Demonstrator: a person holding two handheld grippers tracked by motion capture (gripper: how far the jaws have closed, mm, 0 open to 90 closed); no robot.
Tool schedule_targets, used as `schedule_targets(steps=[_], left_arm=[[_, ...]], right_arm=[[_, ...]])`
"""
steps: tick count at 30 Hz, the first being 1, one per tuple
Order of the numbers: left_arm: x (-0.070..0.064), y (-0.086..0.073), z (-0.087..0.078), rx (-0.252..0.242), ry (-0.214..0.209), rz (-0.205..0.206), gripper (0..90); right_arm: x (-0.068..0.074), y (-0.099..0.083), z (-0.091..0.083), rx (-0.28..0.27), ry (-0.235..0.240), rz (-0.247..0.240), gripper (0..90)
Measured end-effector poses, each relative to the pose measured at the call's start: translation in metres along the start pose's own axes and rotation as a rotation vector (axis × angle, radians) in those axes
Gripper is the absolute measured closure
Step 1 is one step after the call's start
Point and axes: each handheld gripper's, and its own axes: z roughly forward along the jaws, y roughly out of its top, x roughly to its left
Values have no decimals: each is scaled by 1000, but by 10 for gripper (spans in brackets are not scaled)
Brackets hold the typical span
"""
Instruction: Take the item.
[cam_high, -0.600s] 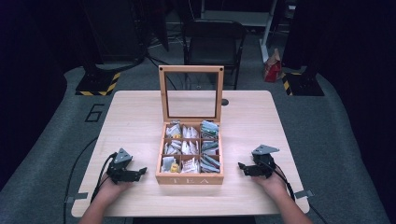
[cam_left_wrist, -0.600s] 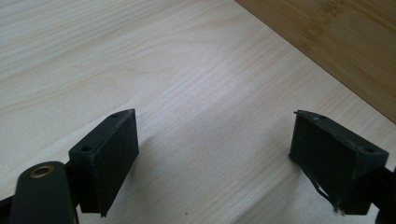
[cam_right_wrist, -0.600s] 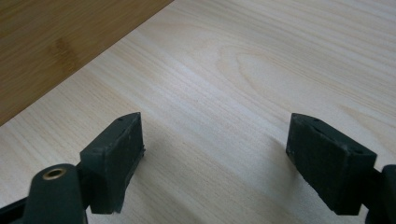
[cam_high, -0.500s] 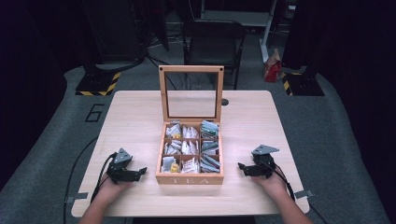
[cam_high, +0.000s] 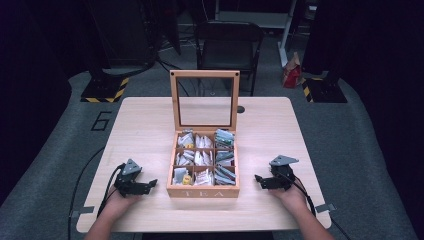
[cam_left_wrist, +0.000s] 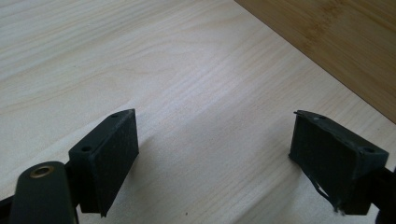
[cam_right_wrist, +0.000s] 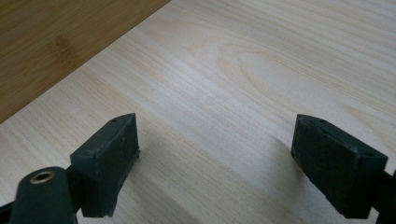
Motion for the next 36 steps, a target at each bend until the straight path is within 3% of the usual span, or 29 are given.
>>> schedule_targets(steps=[9,11,16,17,18,21,23,27,33,35,36], left_arm=[[1,0,0,1,1,9,149],[0,0,0,0,0,1,149],[0,0,0,-1,0,0,149],[0,0,0,0,0,3,149],[0,0,0,0,1,5,149],[0,0,0,0,0,-1,149],[0,0,0,0,0,0,149],[0,0,0,0,1,3,149],[0,0,0,0,0,0,149],[0,0,0,0,-1,-1,149],[0,0,0,0,0,0,149]], right_arm=[[0,0,-2,-16,2,-8,244],[1,1,-3,-6,0,9,320],[7,5,-7,21,2,-34,400],[6,6,-9,25,11,-53,401],[8,8,-11,16,25,-33,405],[9,10,-13,12,34,-34,407],[12,13,-17,-3,59,0,409],[13,16,-21,-21,91,-4,431],[17,21,-26,-37,102,-2,448],[17,25,-29,-39,103,-32,450],[18,26,-30,-38,107,-15,450]])
